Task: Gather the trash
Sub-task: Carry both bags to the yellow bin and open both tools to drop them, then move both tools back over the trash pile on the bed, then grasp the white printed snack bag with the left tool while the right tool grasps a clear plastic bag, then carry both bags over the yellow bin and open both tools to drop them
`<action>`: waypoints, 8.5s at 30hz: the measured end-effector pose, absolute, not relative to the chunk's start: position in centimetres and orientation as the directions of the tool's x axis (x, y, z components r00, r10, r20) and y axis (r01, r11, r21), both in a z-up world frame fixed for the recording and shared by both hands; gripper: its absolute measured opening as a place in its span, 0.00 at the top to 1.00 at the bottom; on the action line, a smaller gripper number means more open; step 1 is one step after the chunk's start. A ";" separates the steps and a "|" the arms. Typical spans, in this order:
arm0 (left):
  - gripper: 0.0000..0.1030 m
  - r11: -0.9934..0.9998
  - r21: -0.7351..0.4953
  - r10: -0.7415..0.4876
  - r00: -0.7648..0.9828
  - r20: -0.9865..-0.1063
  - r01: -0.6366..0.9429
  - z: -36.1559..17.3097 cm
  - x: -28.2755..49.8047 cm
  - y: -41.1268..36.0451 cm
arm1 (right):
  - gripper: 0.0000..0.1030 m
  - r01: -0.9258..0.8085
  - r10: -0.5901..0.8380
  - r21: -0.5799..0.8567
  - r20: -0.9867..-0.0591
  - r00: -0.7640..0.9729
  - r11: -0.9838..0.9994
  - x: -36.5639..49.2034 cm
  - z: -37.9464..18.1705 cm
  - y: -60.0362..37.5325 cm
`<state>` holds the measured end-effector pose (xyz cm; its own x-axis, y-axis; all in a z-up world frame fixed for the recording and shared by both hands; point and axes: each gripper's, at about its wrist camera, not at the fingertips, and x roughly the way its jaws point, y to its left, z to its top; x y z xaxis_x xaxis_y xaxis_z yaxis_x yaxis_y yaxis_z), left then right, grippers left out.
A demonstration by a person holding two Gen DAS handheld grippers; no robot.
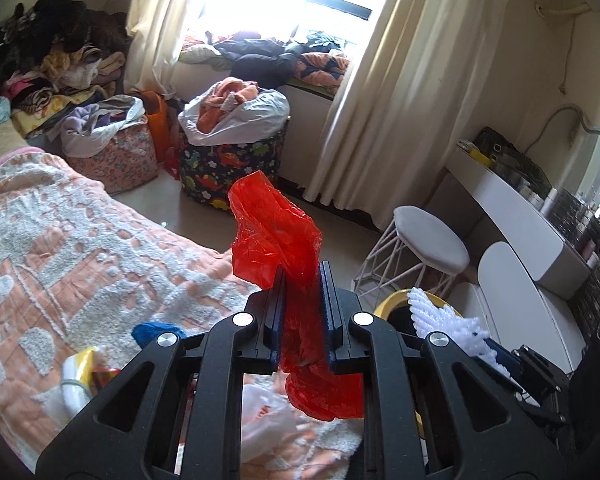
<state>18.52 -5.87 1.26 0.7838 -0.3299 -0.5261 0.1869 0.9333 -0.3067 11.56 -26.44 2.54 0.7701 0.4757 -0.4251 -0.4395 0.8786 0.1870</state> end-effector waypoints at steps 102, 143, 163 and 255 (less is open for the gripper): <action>0.11 0.949 -0.314 -0.190 0.848 -0.494 0.029 -1.8 13.6 -0.9 | 0.21 -0.358 0.458 0.286 -0.550 0.698 0.889 11.4 -1.8 -24.1; 0.59 0.906 -0.402 -0.173 0.748 -0.641 -0.134 -6.4 12.5 9.7 | 0.18 -0.393 0.500 0.322 -0.674 0.544 0.861 16.0 -6.3 -13.7; 0.70 0.897 -0.398 -0.169 0.685 -0.709 -0.191 -9.8 13.7 9.4 | 0.67 -0.421 0.573 0.393 -0.632 0.522 0.817 16.0 -6.6 -15.1; 0.78 0.886 -0.201 -0.439 0.612 -0.658 0.419 -5.2 18.3 -23.1 | 0.71 0.131 0.076 0.295 -0.596 0.799 0.946 14.5 -4.9 -41.7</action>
<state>18.31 -23.11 -5.19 0.6117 -0.4389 -0.6582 0.4188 0.8855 -0.2012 14.52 -41.72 -4.88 0.7993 0.0758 -0.5961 0.1306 0.9464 0.2954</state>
